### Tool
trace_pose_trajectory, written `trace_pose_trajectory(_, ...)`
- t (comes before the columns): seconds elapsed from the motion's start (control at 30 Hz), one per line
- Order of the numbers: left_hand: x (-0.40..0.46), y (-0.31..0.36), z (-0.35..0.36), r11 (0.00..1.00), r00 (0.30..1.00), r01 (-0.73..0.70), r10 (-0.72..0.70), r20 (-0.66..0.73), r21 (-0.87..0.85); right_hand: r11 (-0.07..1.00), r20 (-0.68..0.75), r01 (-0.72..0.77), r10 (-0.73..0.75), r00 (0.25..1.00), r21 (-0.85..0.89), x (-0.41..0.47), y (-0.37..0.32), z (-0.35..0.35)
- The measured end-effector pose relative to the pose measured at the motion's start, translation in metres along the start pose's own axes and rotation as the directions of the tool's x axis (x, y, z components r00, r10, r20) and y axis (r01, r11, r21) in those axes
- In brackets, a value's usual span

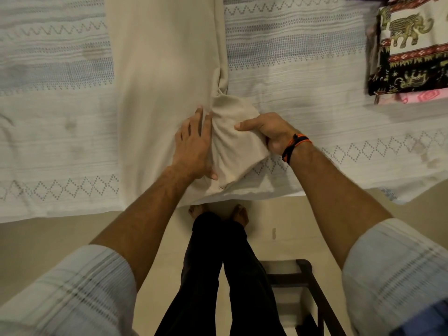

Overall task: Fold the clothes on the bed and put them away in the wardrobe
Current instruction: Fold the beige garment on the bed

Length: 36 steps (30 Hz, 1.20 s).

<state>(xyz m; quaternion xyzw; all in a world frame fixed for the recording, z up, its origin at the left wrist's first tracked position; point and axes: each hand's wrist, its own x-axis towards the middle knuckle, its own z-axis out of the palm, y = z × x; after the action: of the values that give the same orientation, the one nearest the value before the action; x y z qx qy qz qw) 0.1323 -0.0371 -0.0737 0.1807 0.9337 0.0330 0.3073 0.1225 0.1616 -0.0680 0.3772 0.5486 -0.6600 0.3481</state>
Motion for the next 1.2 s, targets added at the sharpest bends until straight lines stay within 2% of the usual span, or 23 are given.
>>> trace_pose_trajectory(0.07, -0.001, -0.001, 0.001, 1.0, 1.0, -0.005, 0.005, -0.014, 0.0, 0.998, -0.105, 0.048, -0.043, 0.993, 0.048, 0.003, -0.001, -0.001)
trace_pose_trajectory(0.17, -0.001, -0.001, 0.003, 1.0, 1.0, -0.006, 0.006, -0.013, -0.001, 0.987, -0.333, 0.097, -0.051, 0.942, 0.124, 0.01, 0.006, -0.011)
trace_pose_trajectory(0.27, -0.002, 0.001, 0.003, 0.999, 1.0, -0.01, 0.01, -0.01, 0.037, 0.992, -0.473, 0.106, -0.127, 0.872, -0.071, 0.007, 0.019, -0.017)
trace_pose_trajectory(0.37, -0.001, 0.005, 0.0, 0.995, 1.0, -0.011, 0.011, 0.002, 0.097, 0.963, -0.463, 0.105, -0.213, 0.861, -0.248, -0.005, 0.023, -0.018)
trace_pose_trajectory(0.47, 0.002, 0.008, -0.005, 0.99, 1.0, -0.001, -0.002, 0.024, 0.143, 0.909, -0.381, 0.07, -0.241, 0.893, -0.411, -0.011, 0.021, -0.02)
trace_pose_trajectory(0.57, 0.0, 0.011, -0.006, 0.994, 0.999, 0.012, -0.016, 0.038, 0.111, 0.879, -0.317, 0.076, -0.249, 0.915, -0.471, -0.014, 0.024, -0.017)
trace_pose_trajectory(0.7, -0.015, 0.005, -0.003, 0.995, 0.999, 0.014, -0.017, -0.029, -0.1, 0.878, -0.274, 0.225, -0.36, 0.892, -0.423, -0.023, 0.028, -0.011)
trace_pose_trajectory(0.8, -0.024, -0.005, 0.003, 0.932, 0.988, -0.034, -0.024, -0.154, -0.361, 0.851, -0.264, 0.298, -0.436, 0.86, -0.432, -0.027, 0.029, -0.003)
trace_pose_trajectory(0.87, -0.032, -0.009, 0.003, 0.826, 0.975, -0.003, -0.124, -0.187, -0.563, 0.792, -0.26, 0.339, -0.515, 0.816, -0.507, -0.032, 0.026, 0.008)
trace_pose_trajectory(0.93, -0.037, -0.011, 0.001, 0.647, 0.958, 0.088, -0.264, -0.115, -0.757, 0.721, -0.268, 0.392, -0.615, 0.741, -0.571, -0.039, 0.024, 0.027)
trace_pose_trajectory(0.97, -0.041, -0.013, -0.001, 0.496, 0.945, 0.126, -0.325, -0.049, -0.859, 0.675, -0.254, 0.417, -0.663, 0.704, -0.609, -0.043, 0.023, 0.042)
trace_pose_trajectory(1.0, -0.042, -0.014, -0.002, 0.304, 0.928, 0.151, -0.371, 0.029, -0.941, 0.614, -0.202, 0.441, -0.704, 0.681, -0.654, -0.047, 0.024, 0.057)
trace_pose_trajectory(1.07, -0.045, -0.022, -0.003, -0.094, 0.88, 0.195, -0.423, 0.216, -0.976, 0.481, 0.065, 0.527, -0.692, 0.719, -0.701, -0.049, 0.031, 0.091)
trace_pose_trajectory(1.1, -0.046, -0.026, -0.003, -0.228, 0.849, 0.223, -0.432, 0.304, -0.948, 0.448, 0.208, 0.557, -0.618, 0.758, -0.699, -0.051, 0.035, 0.105)
trace_pose_trajectory(1.13, -0.048, -0.034, 0.0, -0.313, 0.825, 0.244, -0.431, 0.366, -0.918, 0.435, 0.304, 0.564, -0.533, 0.789, -0.702, -0.052, 0.041, 0.118)
trace_pose_trajectory(1.17, -0.049, -0.04, 0.003, -0.355, 0.812, 0.259, -0.423, 0.402, -0.898, 0.448, 0.329, 0.549, -0.478, 0.814, -0.706, -0.051, 0.047, 0.125)
trace_pose_trajectory(1.2, -0.051, -0.047, 0.007, -0.369, 0.805, 0.274, -0.418, 0.421, -0.888, 0.494, 0.295, 0.521, -0.465, 0.835, -0.696, -0.049, 0.053, 0.129)
